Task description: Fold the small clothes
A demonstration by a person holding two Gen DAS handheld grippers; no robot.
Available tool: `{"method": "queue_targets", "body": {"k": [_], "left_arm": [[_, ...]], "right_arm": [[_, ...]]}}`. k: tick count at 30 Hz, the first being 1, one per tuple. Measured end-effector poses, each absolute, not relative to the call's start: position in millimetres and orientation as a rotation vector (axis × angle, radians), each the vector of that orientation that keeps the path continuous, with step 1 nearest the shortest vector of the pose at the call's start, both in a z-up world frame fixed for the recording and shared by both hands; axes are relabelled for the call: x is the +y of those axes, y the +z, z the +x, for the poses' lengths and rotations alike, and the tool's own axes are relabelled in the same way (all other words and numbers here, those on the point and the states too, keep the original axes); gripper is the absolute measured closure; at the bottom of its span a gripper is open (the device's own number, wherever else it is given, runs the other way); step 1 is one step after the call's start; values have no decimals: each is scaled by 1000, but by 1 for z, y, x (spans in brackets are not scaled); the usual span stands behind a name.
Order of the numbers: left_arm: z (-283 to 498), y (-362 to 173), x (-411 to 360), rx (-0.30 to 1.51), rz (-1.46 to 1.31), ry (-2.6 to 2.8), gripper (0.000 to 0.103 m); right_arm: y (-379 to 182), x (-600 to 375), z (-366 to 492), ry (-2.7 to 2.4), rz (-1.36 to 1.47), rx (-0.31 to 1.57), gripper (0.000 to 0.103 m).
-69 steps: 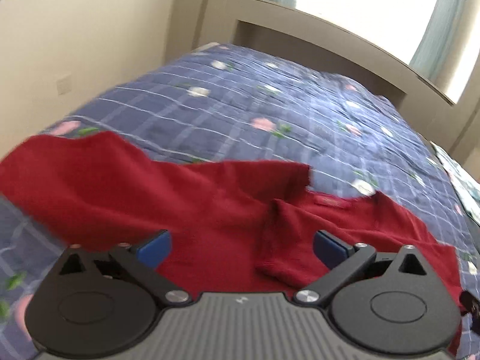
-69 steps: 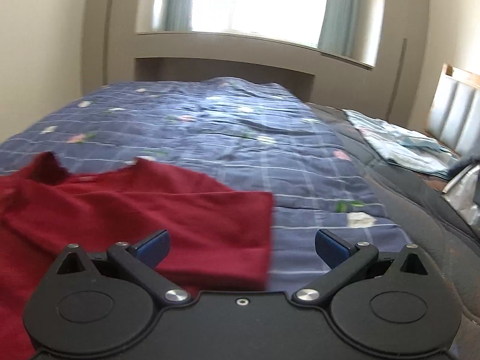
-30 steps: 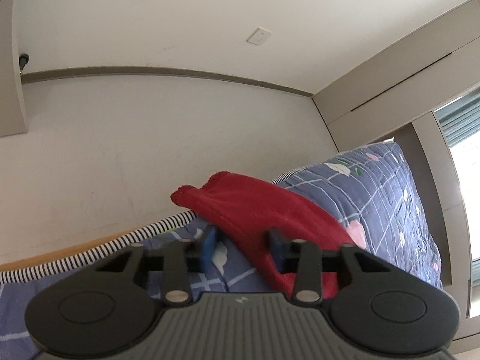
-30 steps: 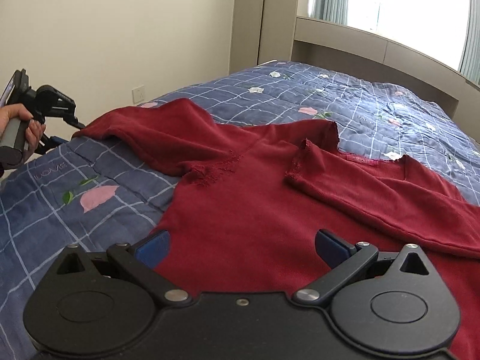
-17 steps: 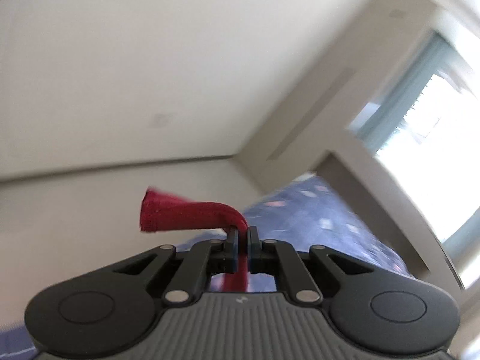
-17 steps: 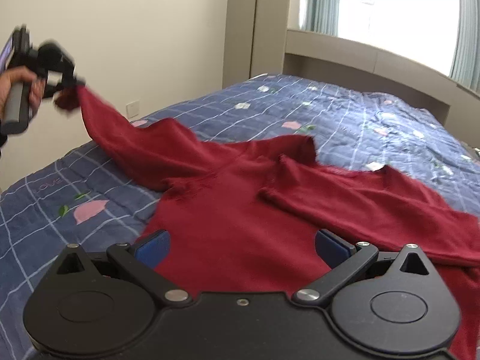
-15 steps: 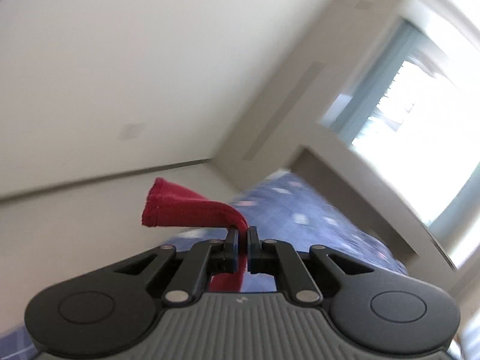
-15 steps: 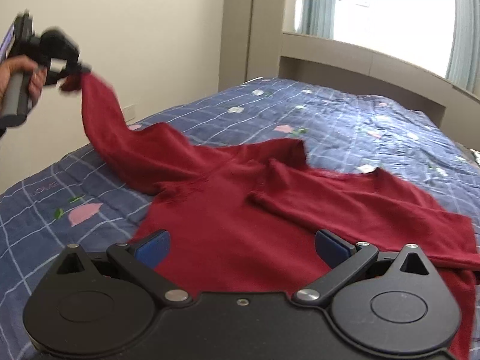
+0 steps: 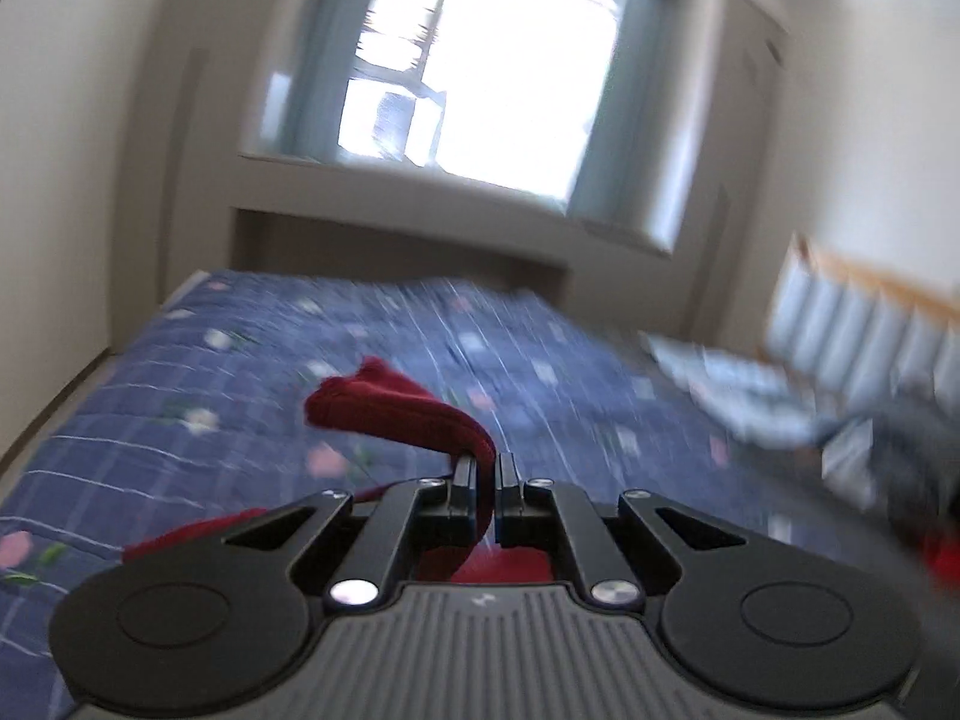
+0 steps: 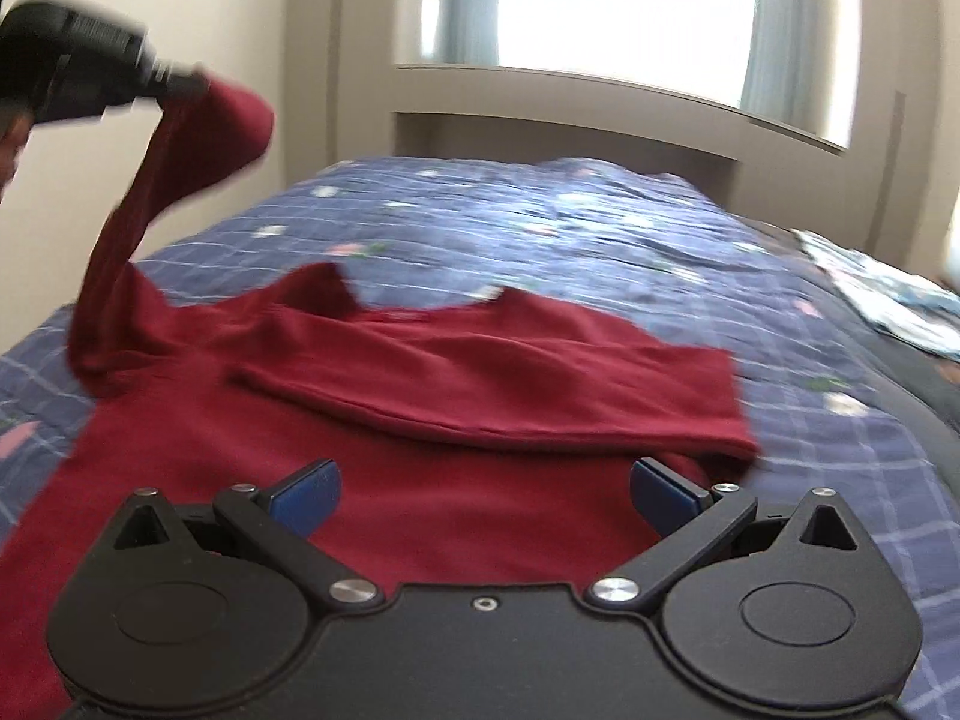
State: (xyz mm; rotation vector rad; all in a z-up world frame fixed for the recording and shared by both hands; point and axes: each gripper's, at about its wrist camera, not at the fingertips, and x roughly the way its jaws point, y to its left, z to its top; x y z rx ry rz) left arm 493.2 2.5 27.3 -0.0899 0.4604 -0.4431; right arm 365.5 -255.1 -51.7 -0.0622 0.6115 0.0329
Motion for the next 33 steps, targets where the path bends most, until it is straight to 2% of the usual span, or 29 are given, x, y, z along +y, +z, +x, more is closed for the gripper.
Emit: {"method": "queue_targets", "body": {"k": [4,6,10,12,15,16,17,19,21,23,26,29,33], "left_arm": [[489,-23,-43,604,-16,-496,98],[463,-44,-54,653,-3,-505,98],[450,-61,-67,738,23,-507,96],[441,-63,-69,755,24,-507,92],[437,-61,-70,773,3,-518,61],[435,-62,-71,777,-10,-516,47],[432,-61,-70,779,-23,-521,42],[428,-58,-69,783,-28,-542,39],[423,-54,-66,774,-14,-544,30],[418,-48,-59,754,-5,-516,15],[417,-41,-42,736,-5,-430,4],[427,-38,-15,734,-13,-309,0],[451,-39,33,760,-85,-114,0]], "right_arm": [[-56,-297,354,-40,-43,624,1],[-59,-312,350,-64,-32,630,1],[-64,-337,345,-97,-19,635,1],[-67,-345,344,-110,-8,634,1],[-67,-350,346,-129,19,633,1],[-67,-351,346,-131,29,631,1],[-66,-351,346,-131,38,629,1],[-64,-349,347,-121,49,621,1],[-63,-346,349,-108,47,619,1],[-61,-341,351,-90,45,619,1],[-60,-333,356,-49,51,618,1],[-59,-322,367,-9,79,621,1],[-54,-299,394,58,142,606,1]]}}
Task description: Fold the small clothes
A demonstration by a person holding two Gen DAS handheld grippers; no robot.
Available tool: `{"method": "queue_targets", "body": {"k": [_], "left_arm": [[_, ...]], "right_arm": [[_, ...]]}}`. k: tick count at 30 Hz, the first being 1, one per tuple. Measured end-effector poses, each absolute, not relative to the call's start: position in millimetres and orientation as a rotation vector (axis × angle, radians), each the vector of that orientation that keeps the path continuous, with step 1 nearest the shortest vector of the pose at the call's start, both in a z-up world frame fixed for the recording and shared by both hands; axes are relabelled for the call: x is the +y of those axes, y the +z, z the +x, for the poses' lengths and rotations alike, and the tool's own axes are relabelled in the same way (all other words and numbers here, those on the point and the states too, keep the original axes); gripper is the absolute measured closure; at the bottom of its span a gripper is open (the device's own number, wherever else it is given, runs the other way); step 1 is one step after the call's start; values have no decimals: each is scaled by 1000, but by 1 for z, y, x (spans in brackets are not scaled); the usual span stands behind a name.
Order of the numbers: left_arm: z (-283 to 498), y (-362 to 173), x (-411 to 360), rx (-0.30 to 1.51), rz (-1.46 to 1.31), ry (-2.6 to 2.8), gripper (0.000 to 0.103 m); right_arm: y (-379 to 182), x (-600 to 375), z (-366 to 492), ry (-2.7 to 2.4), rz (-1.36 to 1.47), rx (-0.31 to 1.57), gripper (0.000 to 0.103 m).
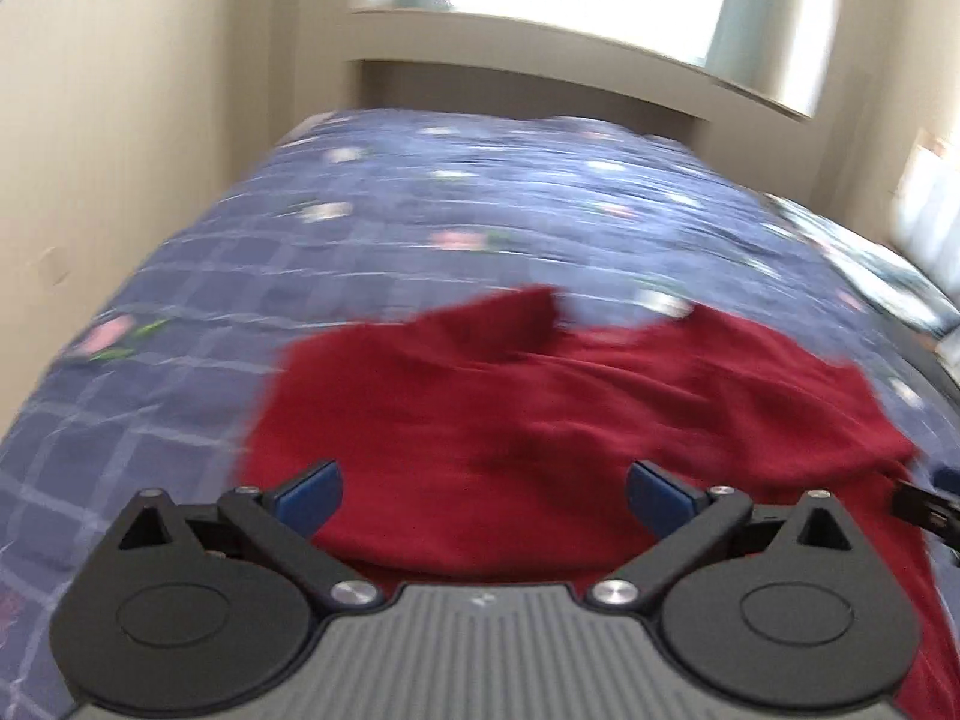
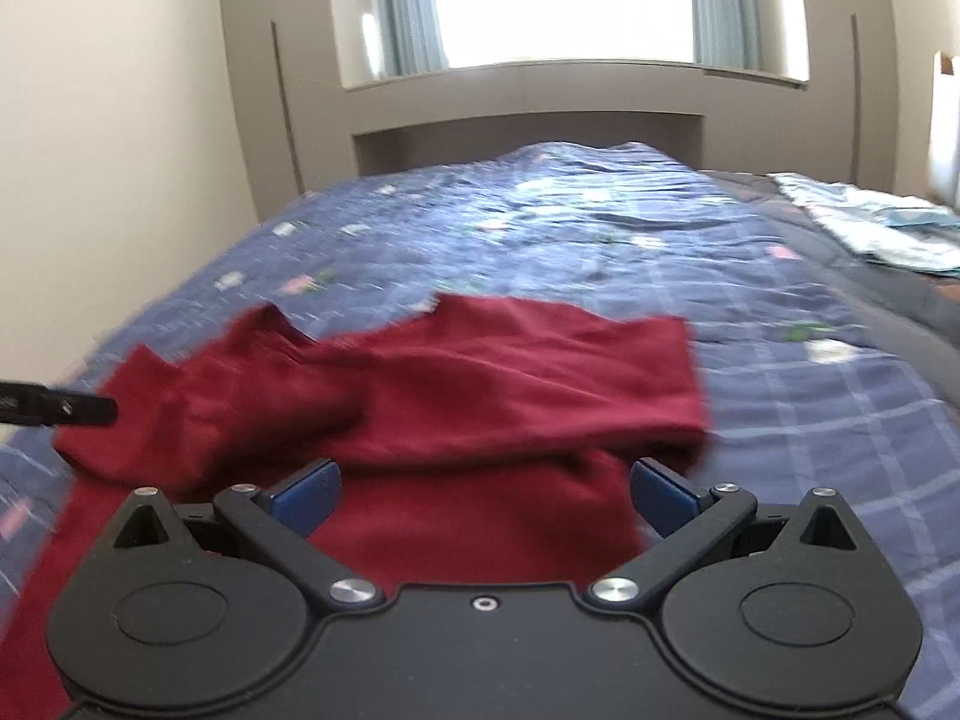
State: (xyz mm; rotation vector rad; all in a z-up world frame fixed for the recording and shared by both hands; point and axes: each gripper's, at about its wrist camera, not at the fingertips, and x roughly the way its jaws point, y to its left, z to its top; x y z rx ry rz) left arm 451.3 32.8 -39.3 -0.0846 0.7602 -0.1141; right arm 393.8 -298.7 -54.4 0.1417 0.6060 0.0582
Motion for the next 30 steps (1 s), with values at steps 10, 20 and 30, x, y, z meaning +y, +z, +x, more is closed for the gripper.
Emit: {"method": "queue_targets", "body": {"k": [10,20,30], "left_arm": [[495,-66,113,796,-268,168,0],[497,-77,118,792,-242,121,0],[530,-66,135,752,-196,3,1]], "right_arm": [[-59,-203,491,106,230,642,5],[-87,-257,450,-44,238,682,66],[-65,-279,439,118,213,625,34]]}}
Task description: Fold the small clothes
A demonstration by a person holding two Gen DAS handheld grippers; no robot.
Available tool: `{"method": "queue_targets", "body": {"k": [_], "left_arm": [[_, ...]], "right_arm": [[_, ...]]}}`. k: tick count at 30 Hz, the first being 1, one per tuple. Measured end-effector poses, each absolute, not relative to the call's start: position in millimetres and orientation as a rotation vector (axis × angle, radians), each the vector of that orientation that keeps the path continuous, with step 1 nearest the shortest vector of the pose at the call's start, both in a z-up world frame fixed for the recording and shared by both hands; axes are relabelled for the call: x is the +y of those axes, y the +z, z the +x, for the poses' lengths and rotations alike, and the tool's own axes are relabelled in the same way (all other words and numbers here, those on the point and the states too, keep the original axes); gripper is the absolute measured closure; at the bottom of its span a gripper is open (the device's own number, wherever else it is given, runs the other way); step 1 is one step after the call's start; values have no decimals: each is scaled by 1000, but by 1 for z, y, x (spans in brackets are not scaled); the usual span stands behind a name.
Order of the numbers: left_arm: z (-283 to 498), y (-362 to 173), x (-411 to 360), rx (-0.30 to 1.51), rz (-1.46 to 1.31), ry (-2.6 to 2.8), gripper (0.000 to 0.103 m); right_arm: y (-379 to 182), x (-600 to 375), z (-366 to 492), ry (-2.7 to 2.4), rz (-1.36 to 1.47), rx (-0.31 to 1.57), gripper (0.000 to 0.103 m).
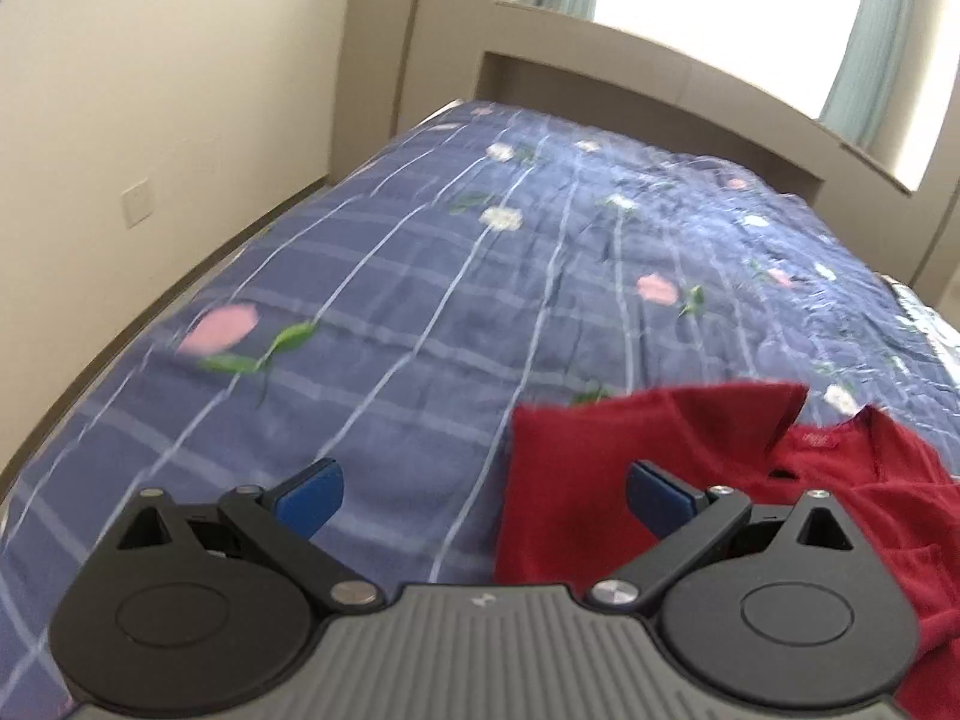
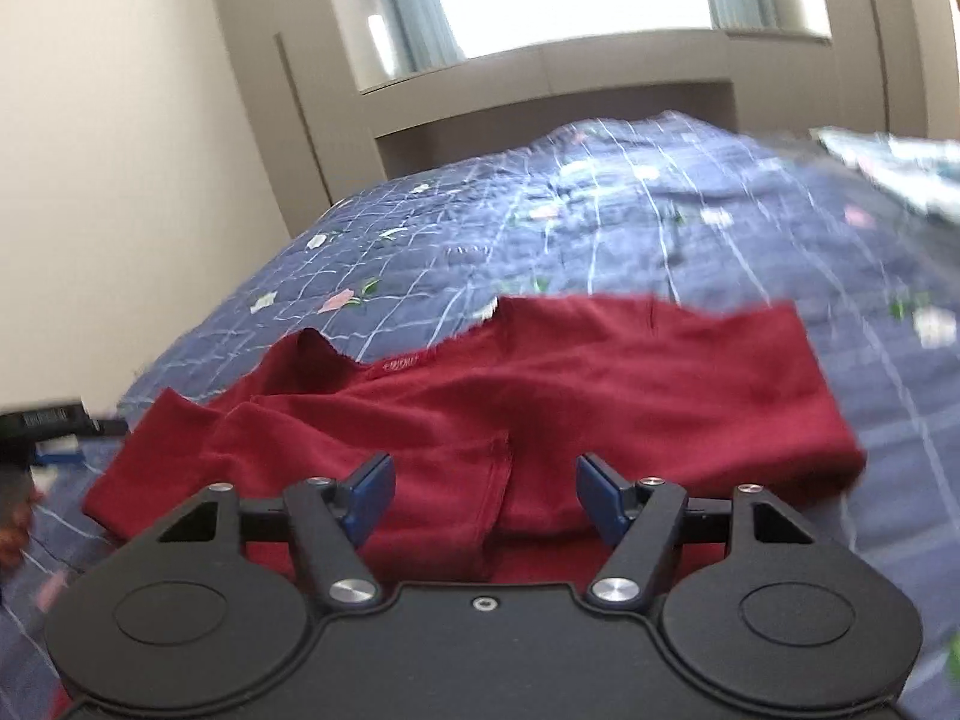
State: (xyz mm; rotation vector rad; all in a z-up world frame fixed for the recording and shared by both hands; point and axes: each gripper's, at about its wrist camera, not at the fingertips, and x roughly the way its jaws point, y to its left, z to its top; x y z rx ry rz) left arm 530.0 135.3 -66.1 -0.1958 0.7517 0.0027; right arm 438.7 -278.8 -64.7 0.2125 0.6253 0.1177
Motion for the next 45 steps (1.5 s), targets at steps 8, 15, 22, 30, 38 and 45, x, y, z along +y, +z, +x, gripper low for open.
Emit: {"method": "queue_targets", "body": {"k": [8,15,22,30,38,45], "left_arm": [[559,-77,146,837,-321,-11,29],[560,-88,146,878,-381,-19,74],[544,-69,130,789,-364,44,101],[533,-68,106,726,-316,67,93],[552,-66,113,720,-243,29,39],[574,-94,111,805,-144,103,45]], "right_arm": [[-90,-265,479,97,84,722,58],[-88,-252,476,147,55,712,91],[-55,-244,471,165,-53,582,95],[-42,-265,484,117,-130,530,95],[-78,-281,492,114,-23,642,91],[-95,-283,492,90,-21,660,88]]}}
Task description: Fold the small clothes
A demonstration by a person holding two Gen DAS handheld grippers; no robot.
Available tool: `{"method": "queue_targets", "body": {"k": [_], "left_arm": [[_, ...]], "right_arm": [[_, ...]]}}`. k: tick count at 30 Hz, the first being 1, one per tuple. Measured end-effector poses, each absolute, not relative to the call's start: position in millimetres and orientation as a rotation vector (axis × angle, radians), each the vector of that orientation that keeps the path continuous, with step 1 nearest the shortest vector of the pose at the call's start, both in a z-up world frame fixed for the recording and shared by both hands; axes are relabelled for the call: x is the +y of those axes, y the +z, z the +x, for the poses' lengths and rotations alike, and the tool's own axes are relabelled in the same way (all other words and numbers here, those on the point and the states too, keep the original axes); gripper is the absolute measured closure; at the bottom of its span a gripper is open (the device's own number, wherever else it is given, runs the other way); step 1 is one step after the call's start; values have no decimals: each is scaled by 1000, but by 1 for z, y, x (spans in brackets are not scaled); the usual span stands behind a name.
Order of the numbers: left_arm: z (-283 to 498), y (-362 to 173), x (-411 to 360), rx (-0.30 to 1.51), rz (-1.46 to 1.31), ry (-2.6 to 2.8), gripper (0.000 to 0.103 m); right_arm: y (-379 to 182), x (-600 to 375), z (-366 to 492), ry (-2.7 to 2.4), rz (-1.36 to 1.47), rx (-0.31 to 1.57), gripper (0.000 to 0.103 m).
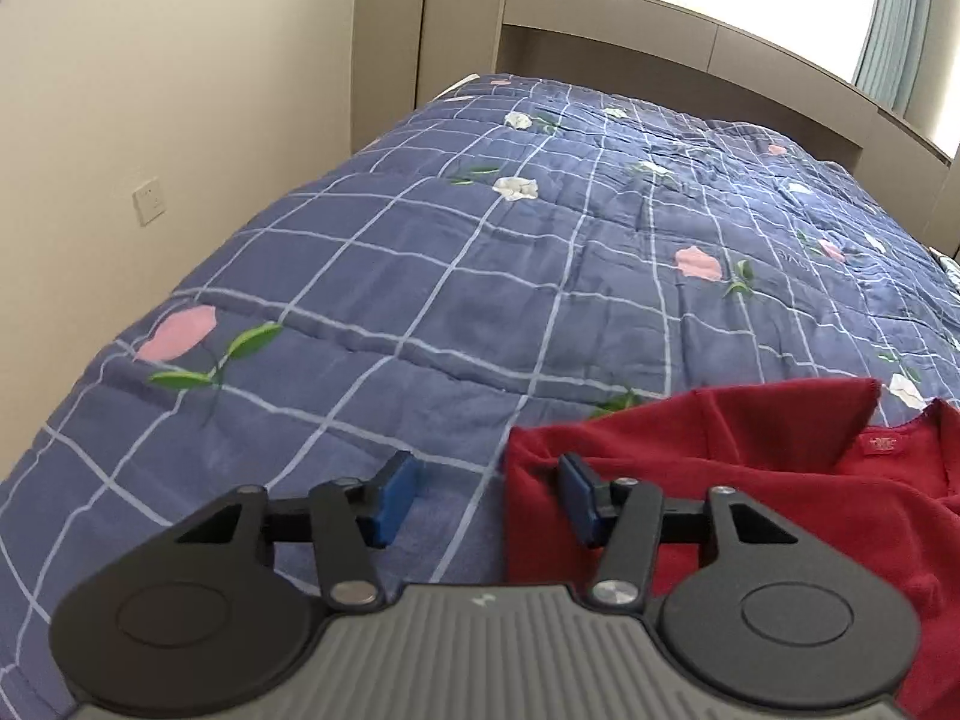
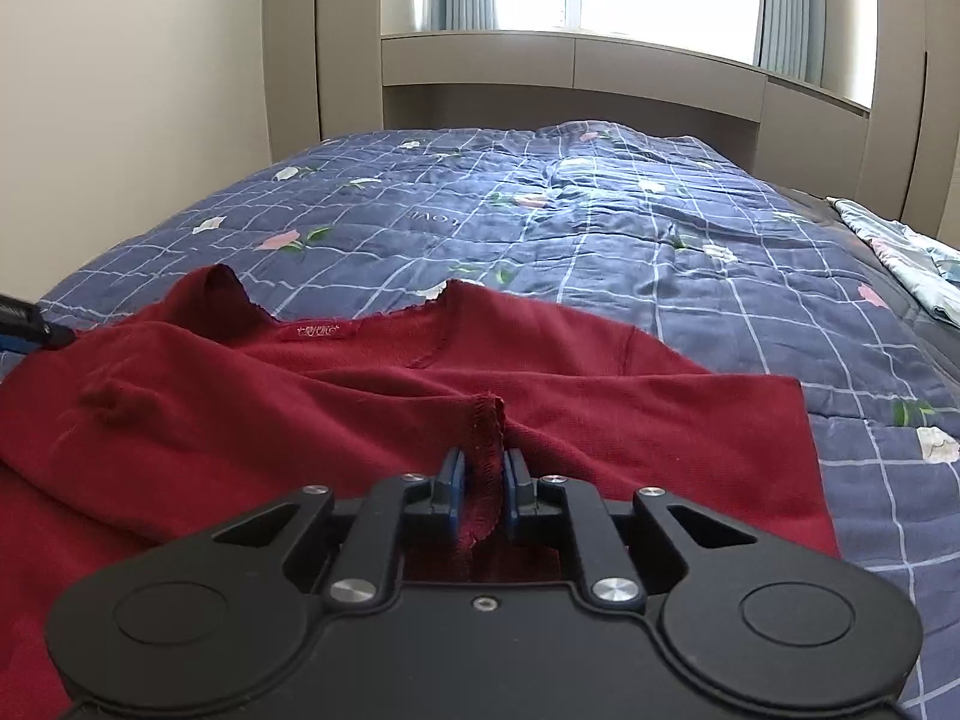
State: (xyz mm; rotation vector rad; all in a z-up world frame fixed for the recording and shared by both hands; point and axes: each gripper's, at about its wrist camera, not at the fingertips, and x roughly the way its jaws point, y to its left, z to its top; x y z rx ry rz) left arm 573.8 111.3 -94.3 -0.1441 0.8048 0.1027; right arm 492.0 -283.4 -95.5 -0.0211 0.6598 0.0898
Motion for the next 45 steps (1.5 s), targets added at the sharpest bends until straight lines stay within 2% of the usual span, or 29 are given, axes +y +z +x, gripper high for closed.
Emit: {"method": "queue_targets", "body": {"k": [2,6,7,10,14,15,22,28,34,37,41,45], "left_arm": [[568,-90,112,781,-171,111,37],[546,-77,111,711,-233,88,26],[540,-74,107,695,-235,75,23],[537,-72,92,676,-196,27,18],[562,-79,69,757,-56,91,20],[566,-80,67,765,-49,97,20],[592,-69,42,733,-119,-65,7],[635,-98,3,845,-30,-35,11],[654,-106,4,836,-36,17,7],[648,-98,10,811,-74,21,8],[622,-75,13,725,-95,52,1],[588,-55,17,685,-87,77,0]], "right_arm": [[-93,-283,490,89,-36,651,79],[-82,-280,481,125,-60,590,32],[-80,-279,481,138,-67,581,26],[-81,-270,486,155,-116,576,21],[-98,-265,501,94,-179,652,15],[-102,-268,503,70,-178,663,10],[-93,-293,484,58,-102,587,1],[-93,-305,476,53,-65,579,1],[-101,-320,475,20,-38,607,1],[-102,-327,476,8,3,618,1],[-95,-331,472,-18,34,613,1],[-93,-332,467,-10,54,630,1]]}}
